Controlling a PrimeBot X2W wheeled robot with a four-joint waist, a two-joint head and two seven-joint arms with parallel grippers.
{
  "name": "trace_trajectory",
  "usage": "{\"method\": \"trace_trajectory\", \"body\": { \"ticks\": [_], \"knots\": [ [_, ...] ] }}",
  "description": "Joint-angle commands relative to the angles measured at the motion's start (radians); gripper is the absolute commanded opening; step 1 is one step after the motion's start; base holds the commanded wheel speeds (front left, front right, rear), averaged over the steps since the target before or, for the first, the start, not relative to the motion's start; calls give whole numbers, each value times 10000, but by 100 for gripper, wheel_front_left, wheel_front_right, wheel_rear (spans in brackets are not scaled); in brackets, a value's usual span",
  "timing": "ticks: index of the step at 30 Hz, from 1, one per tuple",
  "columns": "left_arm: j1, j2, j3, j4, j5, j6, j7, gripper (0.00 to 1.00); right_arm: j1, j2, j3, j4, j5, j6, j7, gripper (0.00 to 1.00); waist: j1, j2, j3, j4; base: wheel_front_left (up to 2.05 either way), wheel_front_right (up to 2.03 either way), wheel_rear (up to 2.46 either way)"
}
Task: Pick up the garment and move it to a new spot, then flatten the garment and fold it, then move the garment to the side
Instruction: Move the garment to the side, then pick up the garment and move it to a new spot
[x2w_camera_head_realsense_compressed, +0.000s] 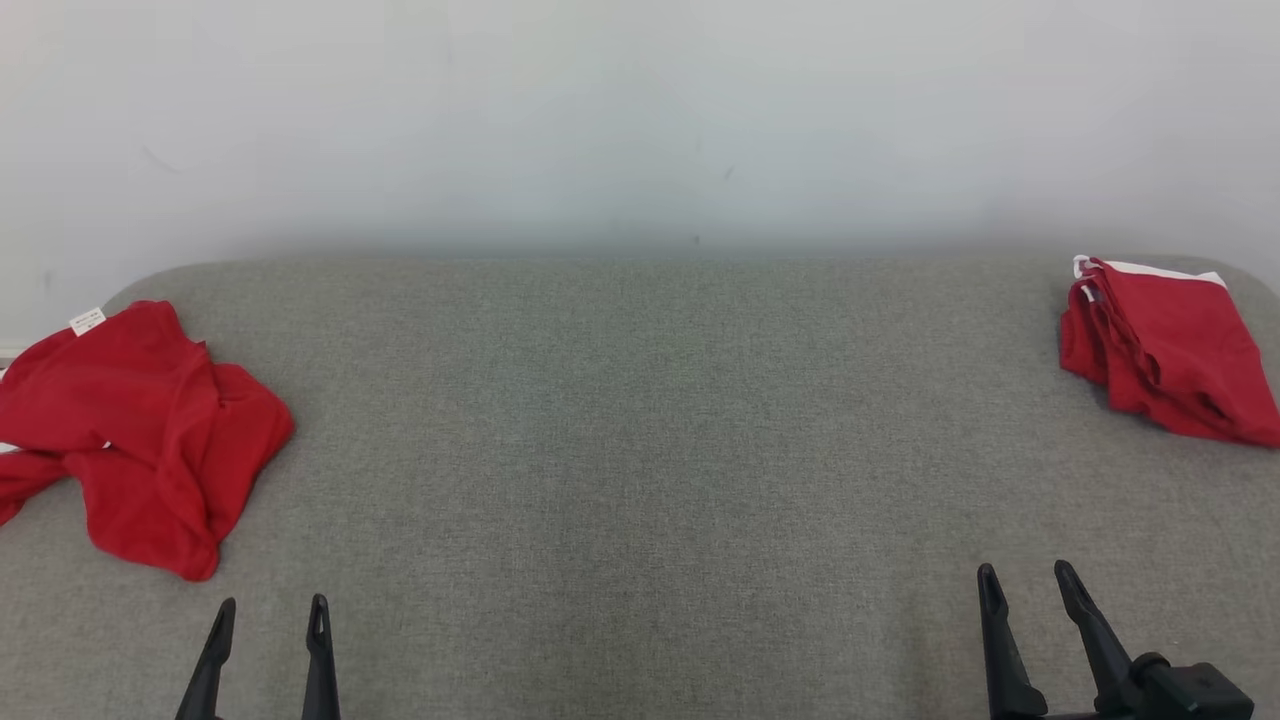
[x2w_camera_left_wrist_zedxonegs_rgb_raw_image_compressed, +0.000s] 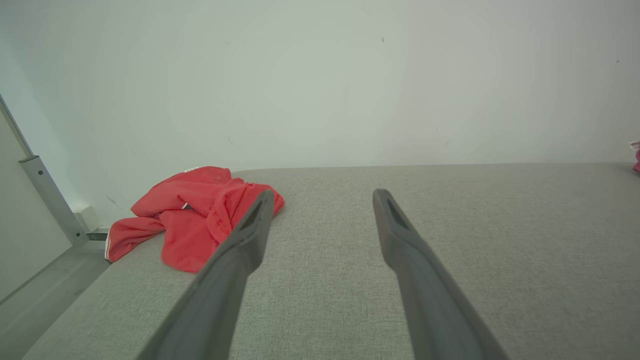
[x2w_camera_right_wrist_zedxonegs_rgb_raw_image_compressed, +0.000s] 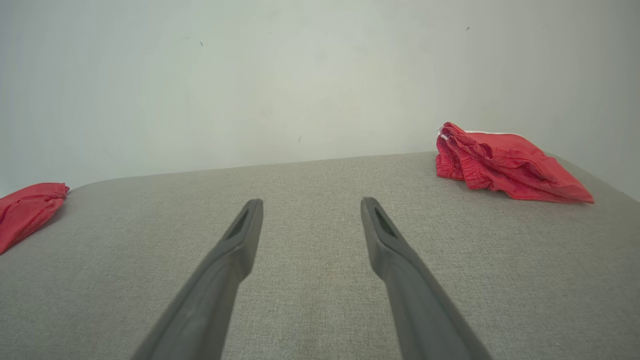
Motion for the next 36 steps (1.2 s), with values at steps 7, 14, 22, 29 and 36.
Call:
{"method": "trace_trajectory", "body": {
  "ticks": [7,14,22,29,36],
  "knots": [
    [-66,68,-30,190,2,6,-31,100,182,113,37,-12,-65,-21,-17,100,1,0,-49,64,0,0,0],
    [-110,150,-97,299,-25,21,-33,100,158,118,63,51,-9,-21,-8,100,1,0,-81,74,0,0,0],
    [-248,272,-137,424,-93,28,-31,100,186,125,74,115,103,-21,-67,100,1,0,-143,447,0,0,0],
    [-314,371,-117,542,-156,150,13,100,250,174,158,193,177,-21,-86,100,1,0,-176,1413,0,0,0],
    [-351,468,-70,638,-244,235,60,100,366,219,161,285,242,-21,-133,100,1,0,-213,2580,0,0,0]
  ]
}}
